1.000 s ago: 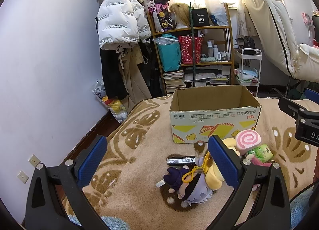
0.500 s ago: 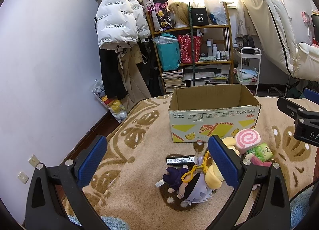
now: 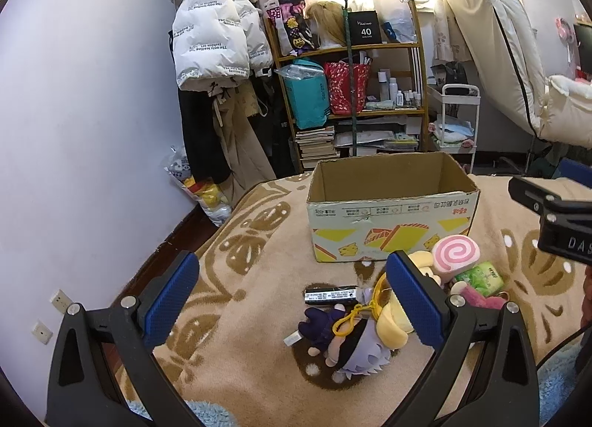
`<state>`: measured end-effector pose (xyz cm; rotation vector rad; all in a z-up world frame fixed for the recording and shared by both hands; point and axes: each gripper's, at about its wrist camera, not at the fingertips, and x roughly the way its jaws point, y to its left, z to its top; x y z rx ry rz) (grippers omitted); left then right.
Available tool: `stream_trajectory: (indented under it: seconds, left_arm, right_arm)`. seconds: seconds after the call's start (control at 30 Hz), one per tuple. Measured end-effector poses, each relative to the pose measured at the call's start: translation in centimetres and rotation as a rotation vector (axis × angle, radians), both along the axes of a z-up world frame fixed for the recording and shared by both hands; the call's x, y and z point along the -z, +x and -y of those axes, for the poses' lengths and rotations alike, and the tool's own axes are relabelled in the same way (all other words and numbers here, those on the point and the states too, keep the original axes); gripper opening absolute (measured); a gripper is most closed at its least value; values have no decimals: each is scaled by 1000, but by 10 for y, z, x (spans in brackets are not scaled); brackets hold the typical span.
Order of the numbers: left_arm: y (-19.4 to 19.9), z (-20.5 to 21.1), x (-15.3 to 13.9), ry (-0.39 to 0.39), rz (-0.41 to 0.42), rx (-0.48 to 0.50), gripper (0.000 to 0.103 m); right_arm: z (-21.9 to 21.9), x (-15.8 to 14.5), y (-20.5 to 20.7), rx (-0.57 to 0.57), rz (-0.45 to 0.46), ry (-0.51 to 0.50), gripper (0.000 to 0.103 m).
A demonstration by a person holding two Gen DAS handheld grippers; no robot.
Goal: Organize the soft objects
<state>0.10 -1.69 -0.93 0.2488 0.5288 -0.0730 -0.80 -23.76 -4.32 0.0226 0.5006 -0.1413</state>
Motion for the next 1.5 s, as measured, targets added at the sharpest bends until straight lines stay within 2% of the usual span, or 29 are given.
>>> stream_trajectory:
  seconds: [0.23,0.37,0.73,0.9,1.03,1.2,1.5]
  left_arm:
    - [8,6,2,7,-31,17,100]
    - [17,9,3,-6,-54,20,100]
    - [41,15,4,-47,-87,26,100]
    - [54,25,6,-44,-93,35,100]
    - [68,33,11,-65,-125,43,100]
    - [81,40,22,-48,-140,32,100]
    - [95,39,37,-87,-207,39,100]
  right_arm:
    - [7,0,0,-12,-19,2,103]
    - [9,-11,15,-33,-47,19,103]
    - [8,-13,38,-55,-89,28,103]
    - [8,-15,44,-49,-68,2,103]
    - [13,-11,54,-46,-88,23,103]
    - [19,-2,66,-30,-121,55,103]
    - [26,18,86,-41,-193,96,103]
